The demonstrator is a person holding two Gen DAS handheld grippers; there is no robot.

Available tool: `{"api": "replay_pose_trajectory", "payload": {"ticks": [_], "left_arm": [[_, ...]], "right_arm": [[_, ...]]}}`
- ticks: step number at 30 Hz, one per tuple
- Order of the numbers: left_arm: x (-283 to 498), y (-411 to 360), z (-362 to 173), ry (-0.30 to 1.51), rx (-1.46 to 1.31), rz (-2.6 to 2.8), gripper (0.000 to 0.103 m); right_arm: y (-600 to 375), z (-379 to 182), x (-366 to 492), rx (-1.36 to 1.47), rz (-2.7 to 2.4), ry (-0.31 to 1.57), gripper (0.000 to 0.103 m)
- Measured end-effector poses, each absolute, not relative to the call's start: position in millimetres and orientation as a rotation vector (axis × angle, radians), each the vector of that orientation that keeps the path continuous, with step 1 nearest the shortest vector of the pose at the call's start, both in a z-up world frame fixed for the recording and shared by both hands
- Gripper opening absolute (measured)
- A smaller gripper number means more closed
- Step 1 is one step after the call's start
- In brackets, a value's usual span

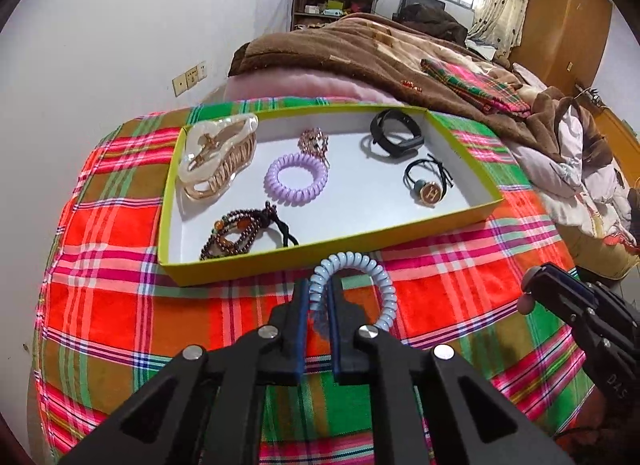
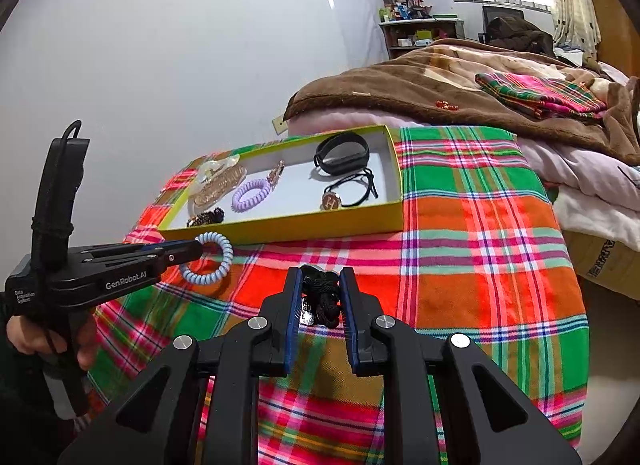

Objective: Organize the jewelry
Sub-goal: 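Carry the light blue coil with the left tool while the right tool carries the black tie into the box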

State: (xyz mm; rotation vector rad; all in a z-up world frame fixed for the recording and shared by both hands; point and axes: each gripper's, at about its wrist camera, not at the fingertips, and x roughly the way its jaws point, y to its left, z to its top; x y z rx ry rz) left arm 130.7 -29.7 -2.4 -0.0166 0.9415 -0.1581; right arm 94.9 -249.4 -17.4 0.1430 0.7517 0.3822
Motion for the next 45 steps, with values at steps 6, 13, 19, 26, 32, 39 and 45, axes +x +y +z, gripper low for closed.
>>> {"api": "replay_pose_trajectory", "payload": {"ticks": [6,13,19,26,32,39,45], "left_arm": [[130.7,-28.2,14.1,0.91,-0.029,-0.178,0.01],[135.0,-25.5,28.9,0.883,-0.036,-0.198,0.01],[141.5,-22.5,36.5,0.871,-0.039,-0.197,0.01],[152.4,-24.7,40.4,0.868,-0.039,-0.202,0.01],[165.7,-29.0,33.8,0.884,-0.04,-0.207,0.01],[179.8,-31.6,22.4,0.909,-0.051,-0.214,0.01],[189.8,-35.4,13.9,0.931,-0.052,-0.219,0.01]], "right_arm": [[-248.4,-5.6,101.6,0.146,0.393,0.732,0.02],[-244.2,10.9,116.4,0.139,0.409,0.708,0.02],[-241.4,23.4,138.2,0.137,0.434,0.704,0.02],[-234.8,30.1,179.3,0.148,0.491,0.742,0.02],[-227.6,21.9,220.3,0.179,0.545,0.807,0.02],[-208.1,6.5,250.5,0.146,0.57,0.873,0.02],[-192.6,-12.6,270.7,0.146,0.585,0.938,0.02]]}}
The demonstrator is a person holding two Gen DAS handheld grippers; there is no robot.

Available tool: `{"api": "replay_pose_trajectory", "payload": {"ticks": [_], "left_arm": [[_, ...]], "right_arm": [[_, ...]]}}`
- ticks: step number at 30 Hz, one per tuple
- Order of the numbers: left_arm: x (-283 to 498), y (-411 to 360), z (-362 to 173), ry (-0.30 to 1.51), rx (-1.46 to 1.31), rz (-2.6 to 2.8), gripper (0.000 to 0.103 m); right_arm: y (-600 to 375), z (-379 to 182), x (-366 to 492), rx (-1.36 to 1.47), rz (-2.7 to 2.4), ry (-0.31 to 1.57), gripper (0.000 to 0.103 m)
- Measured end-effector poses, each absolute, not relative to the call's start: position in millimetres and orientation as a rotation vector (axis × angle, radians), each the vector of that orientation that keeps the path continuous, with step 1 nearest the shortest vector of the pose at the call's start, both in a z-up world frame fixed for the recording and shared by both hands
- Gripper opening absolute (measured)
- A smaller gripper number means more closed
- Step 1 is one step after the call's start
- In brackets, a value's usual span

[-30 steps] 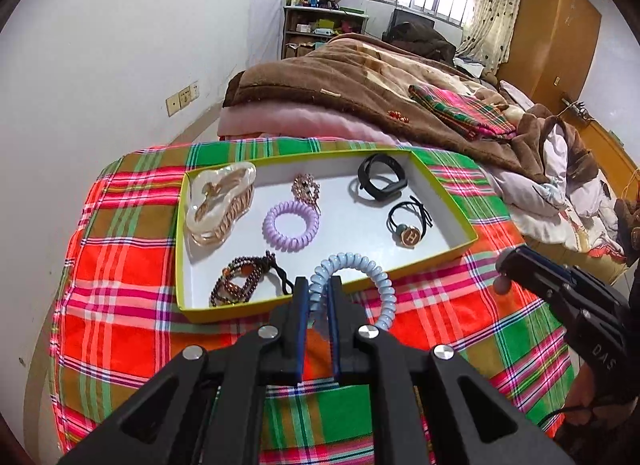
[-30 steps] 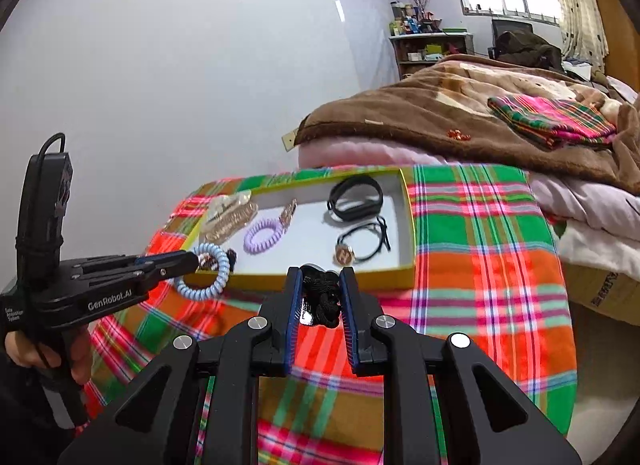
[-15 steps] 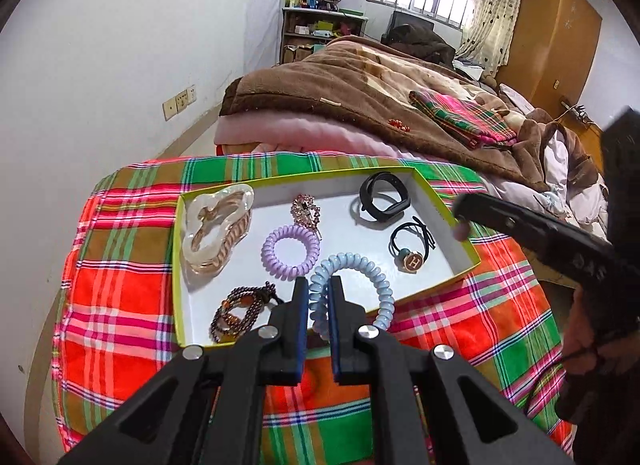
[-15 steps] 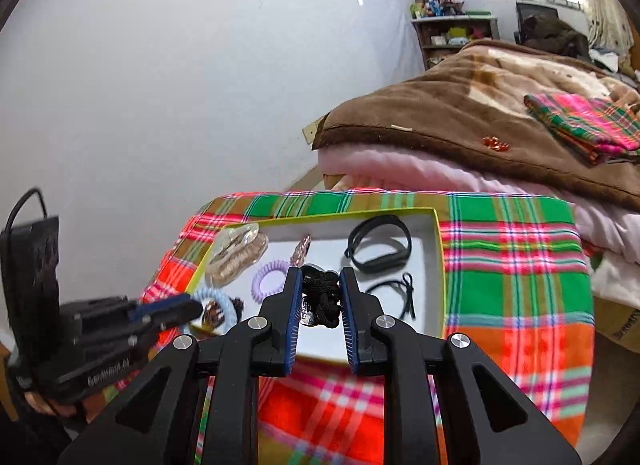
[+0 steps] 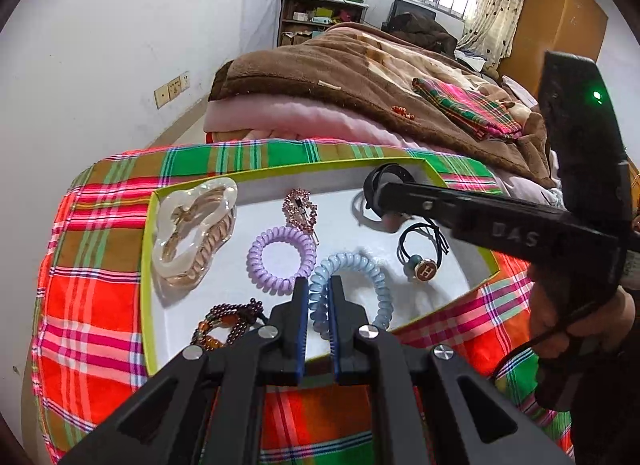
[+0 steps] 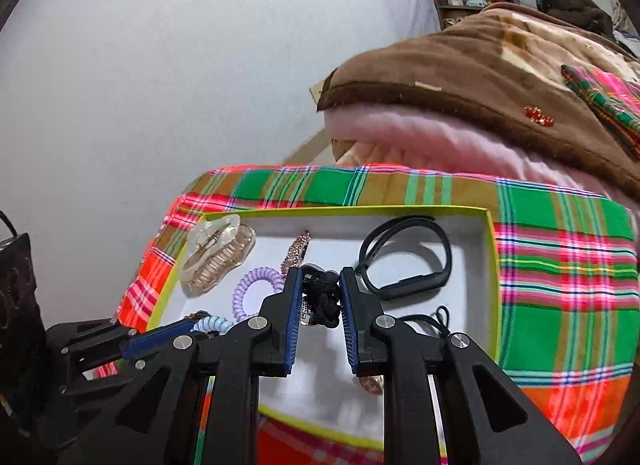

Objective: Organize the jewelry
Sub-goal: 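Carry the light blue coil with the left tool while the right tool carries the black tie into the box, then release the light blue coil from the left tool while the right tool releases the black tie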

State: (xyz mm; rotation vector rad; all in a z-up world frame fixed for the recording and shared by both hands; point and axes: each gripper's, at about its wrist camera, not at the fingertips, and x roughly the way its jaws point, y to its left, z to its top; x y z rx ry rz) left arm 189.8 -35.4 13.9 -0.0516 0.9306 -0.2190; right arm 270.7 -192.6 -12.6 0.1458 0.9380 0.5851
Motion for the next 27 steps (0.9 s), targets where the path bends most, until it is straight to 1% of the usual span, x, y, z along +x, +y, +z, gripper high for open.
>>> {"api": "replay_pose_trajectory", "payload": {"ticks": [19,27], "left_arm": [[203.4,-40.6,-11.7,0.992,-0.064,-0.231,0.01],[206.6,-42.1,-22.3,1.018,-0.059,-0.227,0.01]], "right_arm": [[-170.6,-38.6,291.2,0.131,0.6,1.014,0.02],[-166.7,-41.8,292.5,0.096,0.574,1.007,0.02]]}}
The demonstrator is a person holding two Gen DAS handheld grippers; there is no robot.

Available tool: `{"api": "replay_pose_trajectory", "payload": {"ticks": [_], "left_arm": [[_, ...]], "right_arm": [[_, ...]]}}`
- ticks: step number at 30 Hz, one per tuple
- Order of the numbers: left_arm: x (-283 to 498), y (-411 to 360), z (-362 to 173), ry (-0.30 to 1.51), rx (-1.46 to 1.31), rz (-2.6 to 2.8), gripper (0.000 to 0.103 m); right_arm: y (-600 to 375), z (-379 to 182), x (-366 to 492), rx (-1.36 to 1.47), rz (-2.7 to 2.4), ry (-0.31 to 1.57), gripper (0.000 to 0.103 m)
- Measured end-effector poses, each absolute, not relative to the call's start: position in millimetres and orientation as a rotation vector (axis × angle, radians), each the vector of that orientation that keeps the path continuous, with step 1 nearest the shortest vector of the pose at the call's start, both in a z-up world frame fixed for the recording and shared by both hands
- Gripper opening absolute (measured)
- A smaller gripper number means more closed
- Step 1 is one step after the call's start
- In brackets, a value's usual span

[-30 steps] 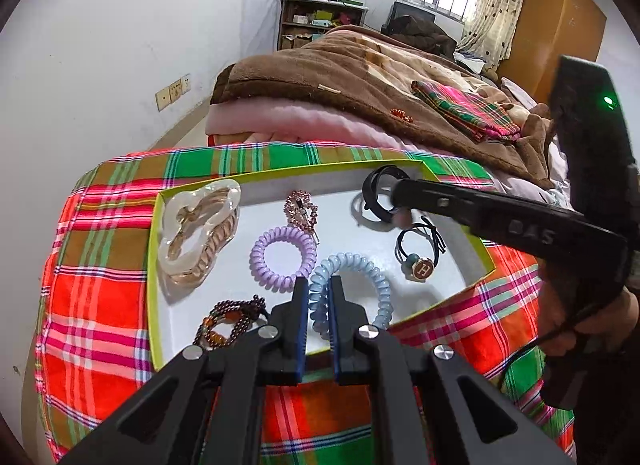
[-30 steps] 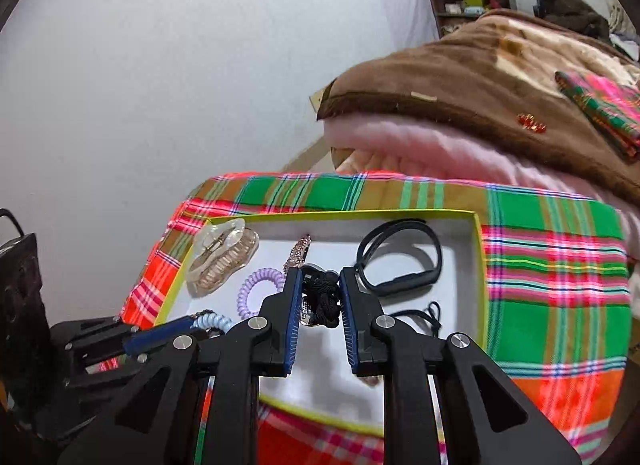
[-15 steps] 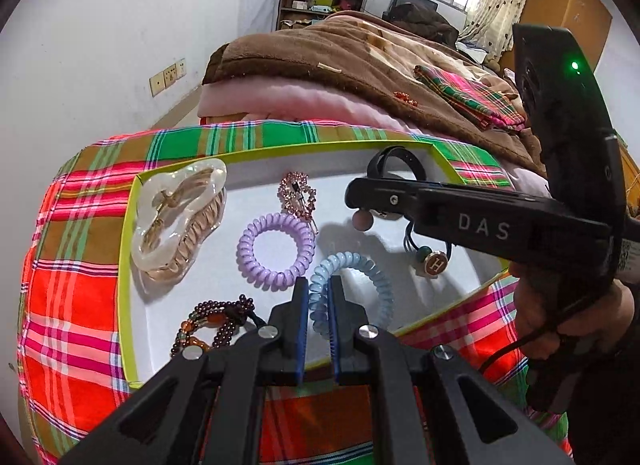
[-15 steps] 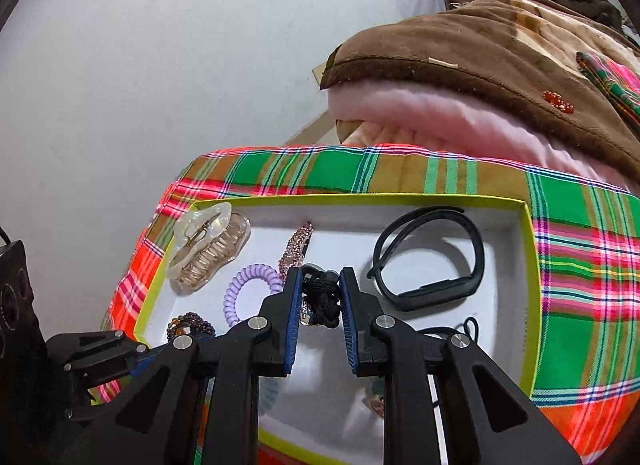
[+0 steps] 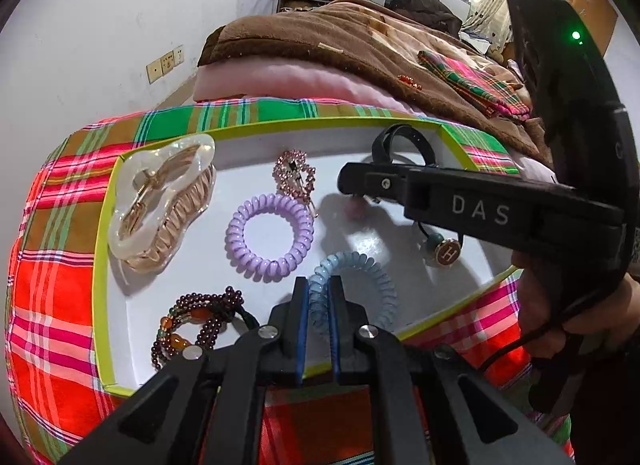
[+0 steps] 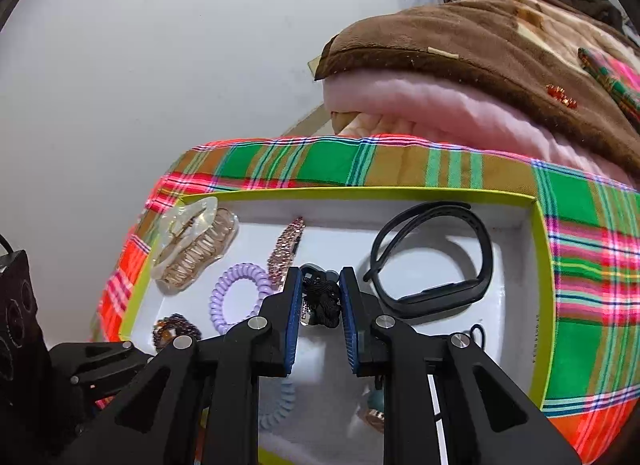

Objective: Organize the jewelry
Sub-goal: 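Release the light blue coil from the left tool while the right tool releases the black tie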

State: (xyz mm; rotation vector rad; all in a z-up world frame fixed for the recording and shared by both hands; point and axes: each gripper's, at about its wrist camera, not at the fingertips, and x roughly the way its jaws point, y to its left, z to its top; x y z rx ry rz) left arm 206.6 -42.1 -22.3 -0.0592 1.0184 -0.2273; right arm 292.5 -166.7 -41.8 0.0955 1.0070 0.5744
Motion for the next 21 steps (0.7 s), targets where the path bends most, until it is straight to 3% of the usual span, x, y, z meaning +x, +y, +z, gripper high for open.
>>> {"api": "replay_pose_trajectory", "payload": {"ticks": [21], "left_arm": [[209.1,-38.9,-26.2,1.025,-0.072,-0.224,0.01]], "right_arm": [[-157.4,-40.2,282.9,-0.067,0.542,0.936,0.02]]}}
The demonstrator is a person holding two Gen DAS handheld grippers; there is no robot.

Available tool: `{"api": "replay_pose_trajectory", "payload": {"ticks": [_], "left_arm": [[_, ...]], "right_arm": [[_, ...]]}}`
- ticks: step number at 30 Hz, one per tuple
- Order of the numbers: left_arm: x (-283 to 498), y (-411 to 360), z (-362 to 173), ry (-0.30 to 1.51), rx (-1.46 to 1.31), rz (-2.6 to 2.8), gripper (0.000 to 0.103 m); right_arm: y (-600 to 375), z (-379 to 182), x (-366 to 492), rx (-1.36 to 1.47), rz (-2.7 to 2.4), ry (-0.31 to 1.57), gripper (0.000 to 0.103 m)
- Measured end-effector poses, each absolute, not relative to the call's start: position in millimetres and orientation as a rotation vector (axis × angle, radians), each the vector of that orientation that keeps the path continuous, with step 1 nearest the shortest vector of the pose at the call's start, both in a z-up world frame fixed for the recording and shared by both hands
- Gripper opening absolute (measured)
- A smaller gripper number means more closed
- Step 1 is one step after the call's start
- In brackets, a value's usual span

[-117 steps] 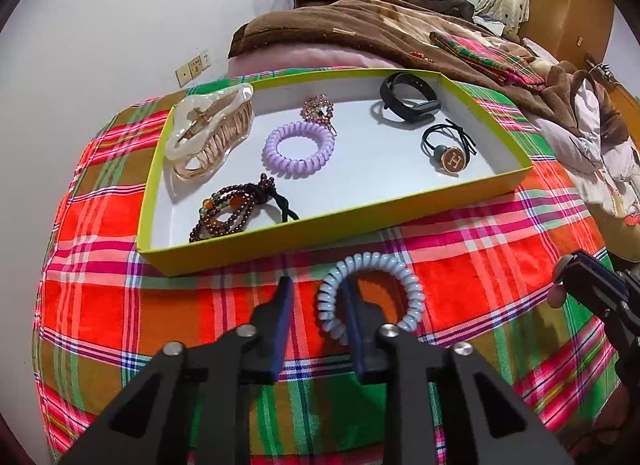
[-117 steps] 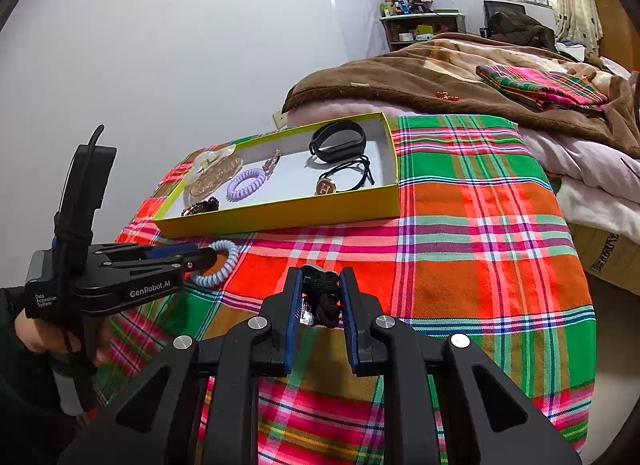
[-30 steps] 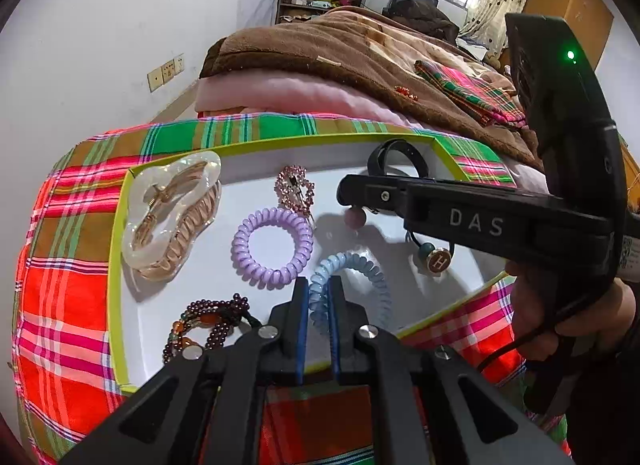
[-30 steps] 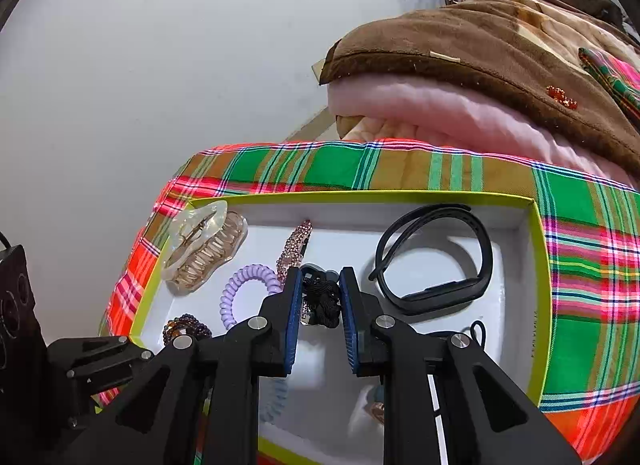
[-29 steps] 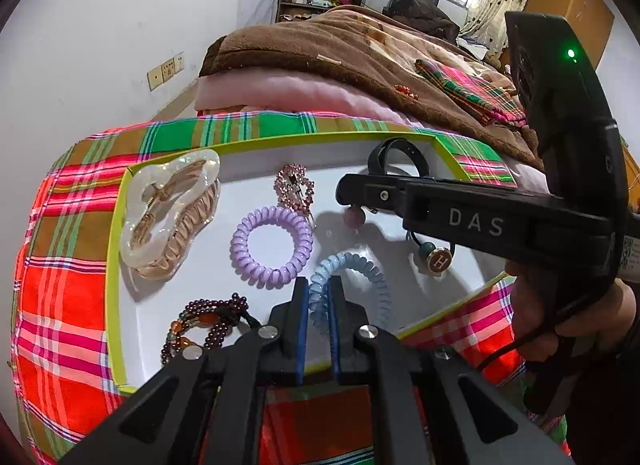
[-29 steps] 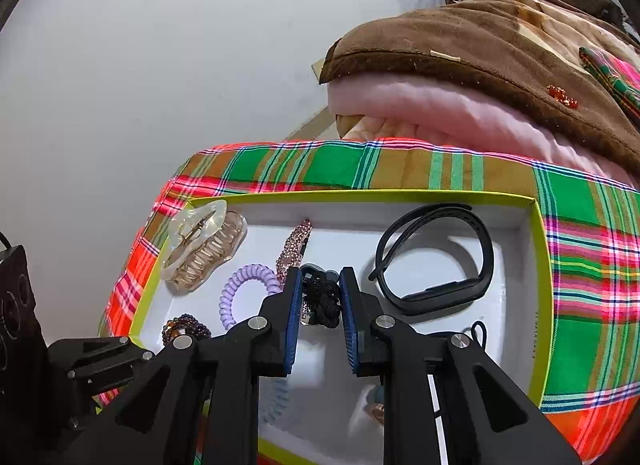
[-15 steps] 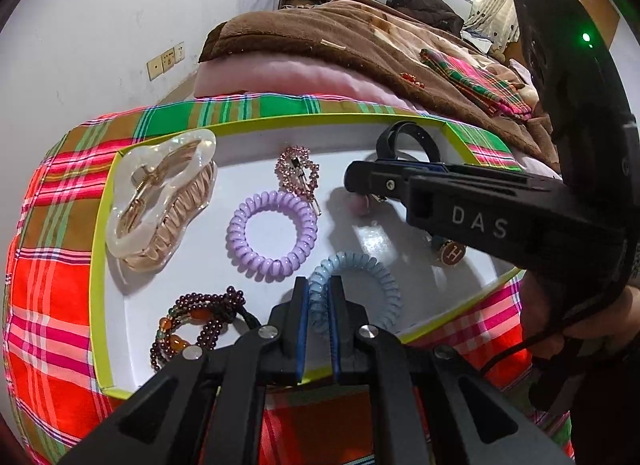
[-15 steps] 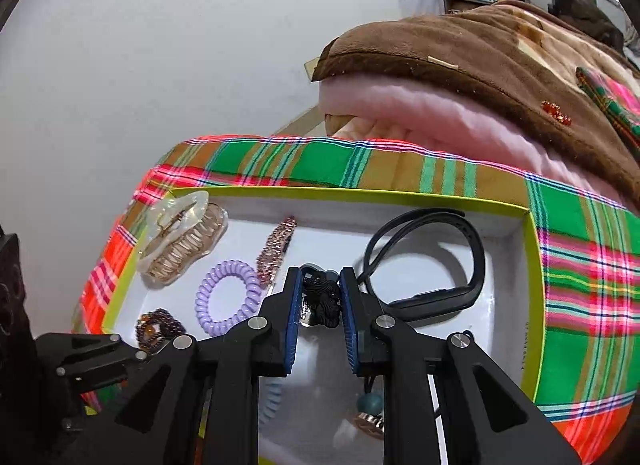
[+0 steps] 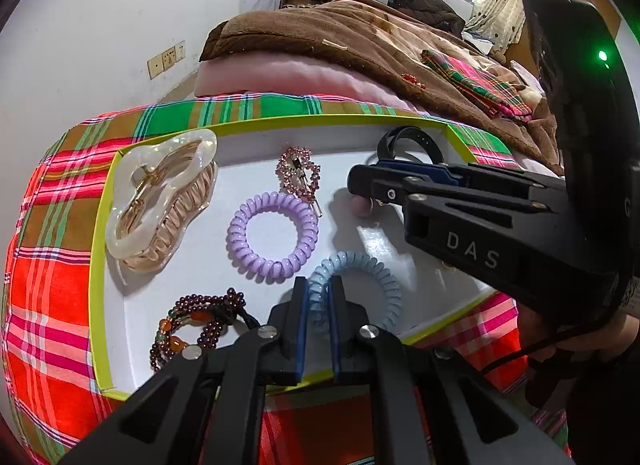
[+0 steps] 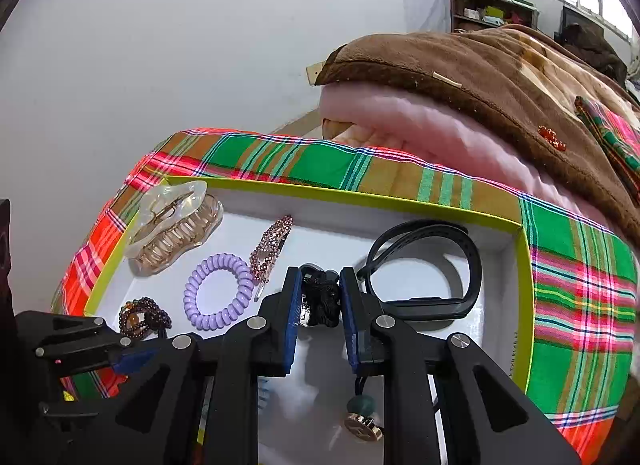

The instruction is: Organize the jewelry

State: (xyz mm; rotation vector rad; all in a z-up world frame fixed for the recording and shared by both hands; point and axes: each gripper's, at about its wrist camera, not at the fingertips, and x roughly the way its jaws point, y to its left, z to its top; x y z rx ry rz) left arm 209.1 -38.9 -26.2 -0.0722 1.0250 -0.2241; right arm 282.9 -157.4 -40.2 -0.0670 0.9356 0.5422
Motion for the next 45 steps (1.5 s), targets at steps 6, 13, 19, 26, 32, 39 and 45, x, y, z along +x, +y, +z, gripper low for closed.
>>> {"api": "replay_pose_trajectory", "payload": {"ticks": [6,13,19,26,32,39,45], "left_arm": [[209.4,-39.1,-26.3,1.028,-0.091,-0.239,0.017],[208.6,-41.9,-24.5,1.028,-0.088,-0.244,0.029],[208.2,-42.3,-23.8,1.027,-0.086,-0.238,0.04],[203.6,-37.2,-19.5,1.019,-0.095,-0.218,0.047],[193.8,-31.6,-8.3,0.993,-0.101,-0.203,0.049],[177.2,-27.4,6.3,0.957,-0.095,-0.179,0.053],[155.2,-21.6,18.3,0.88,-0.072,-0.116,0.054]], "right_arm": [[-156.5,-39.8,281.2,-0.075,0.546,0.932,0.02],[-154.3,-38.7,279.0,-0.085,0.546,0.924,0.024],[-154.5,-36.7,276.3,-0.08,0.557,0.921,0.026],[-156.7,-29.3,269.7,-0.066,0.545,0.896,0.043],[-162.4,-17.0,258.9,-0.04,0.534,0.868,0.043],[-166.4,-0.2,233.2,-0.019,0.52,0.825,0.043],[-172.2,14.5,201.6,-0.028,0.458,0.753,0.043]]}}
